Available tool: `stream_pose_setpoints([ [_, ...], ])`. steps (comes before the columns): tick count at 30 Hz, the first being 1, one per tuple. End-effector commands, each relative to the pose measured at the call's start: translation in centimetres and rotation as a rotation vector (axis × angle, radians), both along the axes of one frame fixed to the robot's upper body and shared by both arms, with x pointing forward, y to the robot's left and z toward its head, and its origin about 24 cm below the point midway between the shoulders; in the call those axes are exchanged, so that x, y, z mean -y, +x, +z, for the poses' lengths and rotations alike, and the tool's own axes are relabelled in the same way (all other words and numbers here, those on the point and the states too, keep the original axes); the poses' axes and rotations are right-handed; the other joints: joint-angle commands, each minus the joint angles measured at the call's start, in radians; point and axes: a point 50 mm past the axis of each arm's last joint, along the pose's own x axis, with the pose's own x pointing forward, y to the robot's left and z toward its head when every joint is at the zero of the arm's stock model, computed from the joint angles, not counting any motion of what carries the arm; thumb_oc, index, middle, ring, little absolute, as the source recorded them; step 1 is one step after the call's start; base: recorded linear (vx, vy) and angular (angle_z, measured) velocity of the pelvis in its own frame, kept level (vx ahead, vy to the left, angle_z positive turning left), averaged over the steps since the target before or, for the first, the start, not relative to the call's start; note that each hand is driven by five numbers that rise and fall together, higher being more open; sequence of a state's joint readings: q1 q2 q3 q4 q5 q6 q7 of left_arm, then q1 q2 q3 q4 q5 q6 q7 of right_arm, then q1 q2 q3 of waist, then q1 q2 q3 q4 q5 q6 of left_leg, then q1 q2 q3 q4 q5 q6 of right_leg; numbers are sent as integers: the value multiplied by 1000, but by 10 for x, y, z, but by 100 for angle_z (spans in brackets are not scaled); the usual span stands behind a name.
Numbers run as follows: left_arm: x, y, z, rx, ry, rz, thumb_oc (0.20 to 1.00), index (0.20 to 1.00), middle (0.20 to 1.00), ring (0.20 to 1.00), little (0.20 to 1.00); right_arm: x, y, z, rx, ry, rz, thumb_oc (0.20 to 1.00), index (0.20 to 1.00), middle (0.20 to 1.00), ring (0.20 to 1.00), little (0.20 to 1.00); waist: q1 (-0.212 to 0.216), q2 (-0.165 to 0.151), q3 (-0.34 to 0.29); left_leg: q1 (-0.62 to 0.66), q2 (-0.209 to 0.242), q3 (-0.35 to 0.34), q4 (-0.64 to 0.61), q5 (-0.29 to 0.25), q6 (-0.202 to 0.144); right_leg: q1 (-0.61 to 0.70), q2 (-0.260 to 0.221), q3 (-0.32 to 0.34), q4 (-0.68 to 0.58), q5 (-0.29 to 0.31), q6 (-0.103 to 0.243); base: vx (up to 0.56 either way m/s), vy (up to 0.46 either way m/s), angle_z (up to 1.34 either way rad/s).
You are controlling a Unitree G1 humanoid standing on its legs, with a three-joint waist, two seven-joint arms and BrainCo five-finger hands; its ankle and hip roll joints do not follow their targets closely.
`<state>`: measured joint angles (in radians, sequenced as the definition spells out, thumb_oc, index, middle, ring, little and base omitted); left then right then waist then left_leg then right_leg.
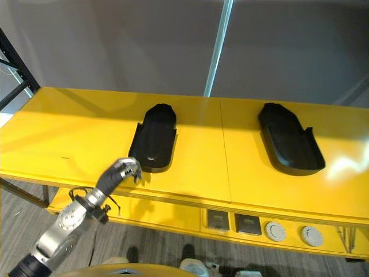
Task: Move parts from the plastic box to the shelf.
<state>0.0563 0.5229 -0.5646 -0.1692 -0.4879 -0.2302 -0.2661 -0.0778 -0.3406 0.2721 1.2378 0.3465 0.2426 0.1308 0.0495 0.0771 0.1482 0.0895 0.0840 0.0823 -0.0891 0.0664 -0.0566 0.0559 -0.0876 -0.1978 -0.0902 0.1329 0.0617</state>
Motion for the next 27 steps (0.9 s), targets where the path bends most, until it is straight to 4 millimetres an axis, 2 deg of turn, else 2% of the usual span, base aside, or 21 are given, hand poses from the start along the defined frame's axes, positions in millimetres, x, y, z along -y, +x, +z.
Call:
stream_pose_setpoints([
  [1, 6, 18, 45, 220, -71, -181, 200, 200, 200, 200, 200, -2, 20, 4, 11, 7, 43, 1000, 1000, 1000, 1000, 1000, -10, -10, 57, 16, 2, 48, 2, -131, -3, 110, -28, -9, 3, -193, 19, -15, 63, 12],
  [2, 7, 15, 43, 184, -66, -249, 200, 200, 200, 200, 200, 2, 20, 5, 7, -2, 38, 1000, 1000, 1000, 1000, 1000, -16, -2, 58, 15, 0, 50, 2, -129, -3, 107, -33, -11, 3, -190, 24, -2, 74, 10],
  [8, -2, 14, 43, 127, -12, -265, 200, 200, 200, 200, 200, 12, 14, 7, -20, -23, 31, 1000, 1000, 1000, 1000, 1000, -28, 15, 55, 16, -3, 62, 2, -125, -3, 101, -39, -9, 3, -185, 32, 9, 44, 2],
  [16, -15, 17, 28, -46, -104, -123, 200, 200, 200, 200, 200, 12, -1, 3, -50, -6, -27, 1000, 1000, 1000, 1000, 1000, -30, 19, 54, 12, -4, 71, 2, -124, -3, 91, -40, -4, 3, -181, 32, 21, 3, -4],
  [23, -13, 18, 11, -119, -114, -65, 200, 200, 200, 200, 200, 12, -5, 3, -56, -1, -35, 1000, 1000, 1000, 1000, 1000, -42, 20, 75, -2, 0, 80, 2, -118, -5, 68, -40, 5, 3, -173, 31, 40, -11, -6],
  [27, -9, 22, 8, -146, -129, -28, 200, 200, 200, 200, 200, 14, -2, 4, -30, -3, -47, 1000, 1000, 1000, 1000, 1000, -56, 25, 96, -21, -1, 83, 2, -114, -5, 43, -41, 19, 3, -166, 32, 17, -4, -4],
])
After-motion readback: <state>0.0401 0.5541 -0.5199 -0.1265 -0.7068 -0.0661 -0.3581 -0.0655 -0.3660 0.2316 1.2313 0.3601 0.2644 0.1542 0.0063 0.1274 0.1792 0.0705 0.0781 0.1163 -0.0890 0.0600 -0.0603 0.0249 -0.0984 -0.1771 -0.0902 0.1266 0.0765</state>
